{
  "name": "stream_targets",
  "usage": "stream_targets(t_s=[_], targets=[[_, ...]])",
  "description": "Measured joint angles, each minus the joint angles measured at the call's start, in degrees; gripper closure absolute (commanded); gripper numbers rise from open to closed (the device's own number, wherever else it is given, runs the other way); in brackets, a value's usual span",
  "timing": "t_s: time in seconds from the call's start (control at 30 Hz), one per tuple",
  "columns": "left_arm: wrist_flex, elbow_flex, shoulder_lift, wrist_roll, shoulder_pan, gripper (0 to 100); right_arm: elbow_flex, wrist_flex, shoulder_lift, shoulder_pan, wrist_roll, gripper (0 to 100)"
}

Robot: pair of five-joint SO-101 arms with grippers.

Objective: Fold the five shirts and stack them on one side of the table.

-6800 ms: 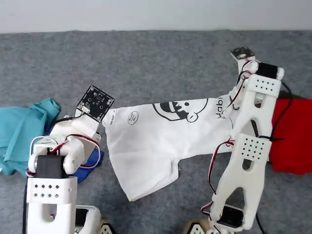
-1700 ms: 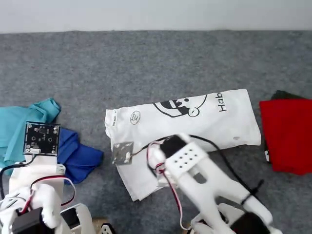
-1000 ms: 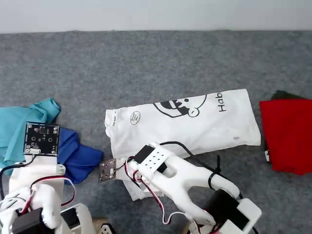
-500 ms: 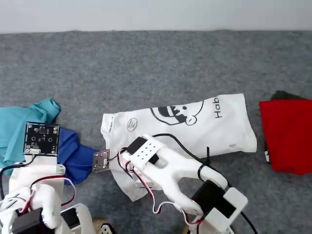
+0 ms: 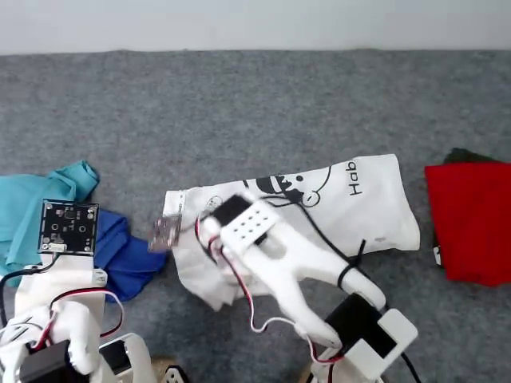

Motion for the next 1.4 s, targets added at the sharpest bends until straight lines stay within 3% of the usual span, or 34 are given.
stream_targets(t_s=[0.23, 0.43, 0.5, 0.73, 0.87, 1.03, 1.4], targets=[[0.0, 0.0, 0.0, 0.0, 0.0, 98, -13.1, 0.09, 6.15, 3.43, 0.09, 97.5], [0.0, 0.0, 0.0, 0.0, 0.0, 98, -27.69, 2.02, 19.69, 8.18, -0.09, 77.1], [0.0, 0.0, 0.0, 0.0, 0.0, 98, -33.32, 4.31, 24.18, 9.67, -2.02, 74.9], [0.0, 0.0, 0.0, 0.0, 0.0, 98, -56.88, 15.12, 36.4, 14.68, -8.44, 77.4], [0.0, 0.0, 0.0, 0.0, 0.0, 98, -67.96, 22.51, 37.71, 14.24, -8.7, 96.9], [0.0, 0.0, 0.0, 0.0, 0.0, 98, -67.78, 22.59, 34.99, 13.45, -8.79, 98.9], [0.0, 0.0, 0.0, 0.0, 0.0, 98, -44.92, 22.59, 22.33, 8.35, -8.7, 98.9]])
